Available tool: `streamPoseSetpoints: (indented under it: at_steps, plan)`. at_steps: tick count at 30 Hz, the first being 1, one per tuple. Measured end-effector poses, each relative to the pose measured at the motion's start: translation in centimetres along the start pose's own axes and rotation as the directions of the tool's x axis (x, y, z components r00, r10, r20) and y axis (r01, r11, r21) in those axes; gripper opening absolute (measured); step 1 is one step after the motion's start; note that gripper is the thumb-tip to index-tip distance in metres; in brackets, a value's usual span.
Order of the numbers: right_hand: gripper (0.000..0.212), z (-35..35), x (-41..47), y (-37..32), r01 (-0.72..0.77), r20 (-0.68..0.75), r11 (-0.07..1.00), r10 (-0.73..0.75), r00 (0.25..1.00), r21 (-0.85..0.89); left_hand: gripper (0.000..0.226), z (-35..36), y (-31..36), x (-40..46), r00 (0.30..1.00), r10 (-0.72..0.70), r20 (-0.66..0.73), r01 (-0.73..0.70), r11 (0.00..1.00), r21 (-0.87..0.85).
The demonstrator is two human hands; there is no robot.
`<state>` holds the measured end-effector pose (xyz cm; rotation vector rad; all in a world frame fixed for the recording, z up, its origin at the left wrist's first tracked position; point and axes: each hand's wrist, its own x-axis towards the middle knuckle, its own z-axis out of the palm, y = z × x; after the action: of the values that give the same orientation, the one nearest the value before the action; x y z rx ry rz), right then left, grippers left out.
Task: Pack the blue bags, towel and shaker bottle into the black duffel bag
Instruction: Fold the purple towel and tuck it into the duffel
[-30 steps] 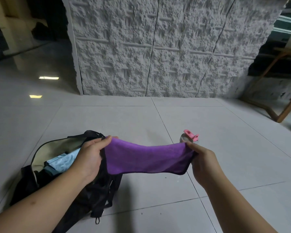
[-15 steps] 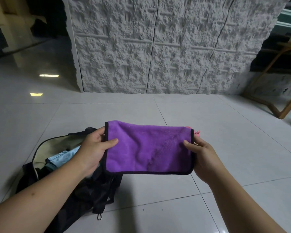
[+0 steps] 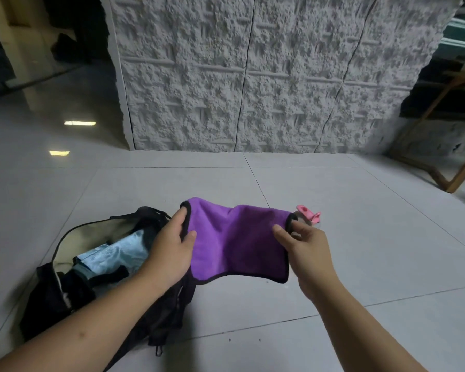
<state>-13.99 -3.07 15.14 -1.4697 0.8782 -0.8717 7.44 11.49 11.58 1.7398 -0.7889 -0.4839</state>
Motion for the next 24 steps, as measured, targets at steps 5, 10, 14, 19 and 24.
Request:
streamPoseSetpoints:
  at_steps: [5, 10, 14, 19, 24]
  plan:
    - [0.007, 1.3, -0.9, 0.4, 0.060, 0.021, 0.993, -0.058, 0.998, -0.102, 0.063, 1.0, 0.4, -1.2, 0.999, -0.036, 0.004, 0.035, 0.999, 0.034]
    - [0.023, 2.8, -1.9, -0.1, 0.174, 0.159, 0.969, -0.147, 0.976, -0.176, 0.062, 2.5, 1.2, -2.7, 0.998, -0.022, 0.061, 0.016, 0.995, 0.099]
    - [0.050, 4.4, -3.0, -0.6, 0.235, 0.314, 0.936, -0.148, 0.938, -0.262, 0.050, 3.8, 1.8, -3.4, 0.993, 0.015, 0.116, -0.018, 0.999, 0.030]
    - [0.059, 5.3, -3.7, -0.7, 0.126, 0.408, 0.952, 0.000, 0.913, -0.280, 0.034, 4.3, 2.4, -4.3, 0.973, 0.038, 0.227, -0.007, 0.991, -0.133]
    - [0.057, 4.5, -3.4, -2.0, 0.000, 0.389, 0.991, 0.053, 0.920, -0.133, 0.045, 4.1, 1.0, -3.6, 0.991, 0.038, 0.130, -0.027, 0.996, -0.082]
